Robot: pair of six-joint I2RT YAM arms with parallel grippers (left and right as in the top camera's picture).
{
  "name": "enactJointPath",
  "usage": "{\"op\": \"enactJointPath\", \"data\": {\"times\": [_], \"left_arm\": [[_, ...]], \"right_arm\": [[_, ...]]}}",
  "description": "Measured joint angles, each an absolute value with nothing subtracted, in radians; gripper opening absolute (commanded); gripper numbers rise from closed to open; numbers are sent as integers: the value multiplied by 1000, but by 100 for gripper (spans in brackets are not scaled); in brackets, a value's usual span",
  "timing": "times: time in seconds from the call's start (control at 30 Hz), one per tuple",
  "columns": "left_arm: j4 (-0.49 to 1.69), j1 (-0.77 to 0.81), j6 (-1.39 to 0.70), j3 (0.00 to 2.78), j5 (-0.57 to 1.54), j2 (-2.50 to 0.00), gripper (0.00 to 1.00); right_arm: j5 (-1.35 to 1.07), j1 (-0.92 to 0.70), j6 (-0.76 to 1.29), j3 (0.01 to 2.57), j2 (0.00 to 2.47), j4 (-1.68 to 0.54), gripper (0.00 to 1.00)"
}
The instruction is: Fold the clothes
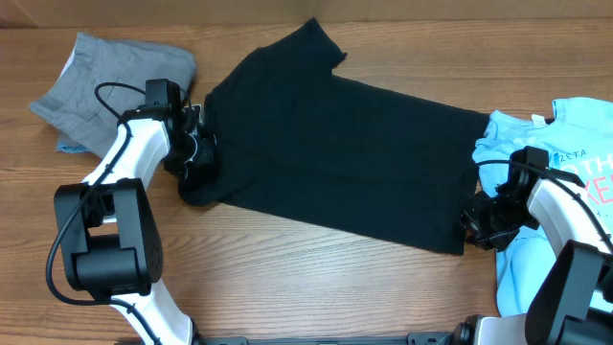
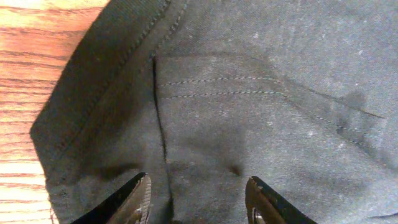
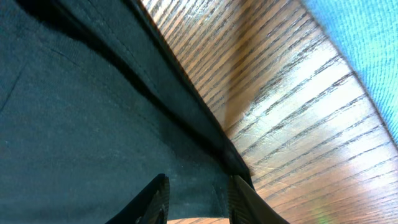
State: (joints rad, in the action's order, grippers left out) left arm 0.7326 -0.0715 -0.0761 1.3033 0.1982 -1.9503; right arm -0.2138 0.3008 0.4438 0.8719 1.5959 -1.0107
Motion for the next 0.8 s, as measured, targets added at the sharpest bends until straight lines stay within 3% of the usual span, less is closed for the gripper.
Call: {"op": "enactJointPath", "data": {"times": [0.23,0.4,0.6,0.8], "left_arm": [[696,-72,-76,1303,210,-1950,52],[676,-72,-76,1302,224,-1950,38],[651,-72,-77,1301,237,-1950,47],[655,-72,-77,1300,204,-1951,45]], "right_arm": [[-214,300,444,872,1596,-1010,34],[-214,301,444,873,1596,-1009,34],[-214,301,443,873,1596,-1010,34],[-214,301,443,873,1596,-1011,34]]}}
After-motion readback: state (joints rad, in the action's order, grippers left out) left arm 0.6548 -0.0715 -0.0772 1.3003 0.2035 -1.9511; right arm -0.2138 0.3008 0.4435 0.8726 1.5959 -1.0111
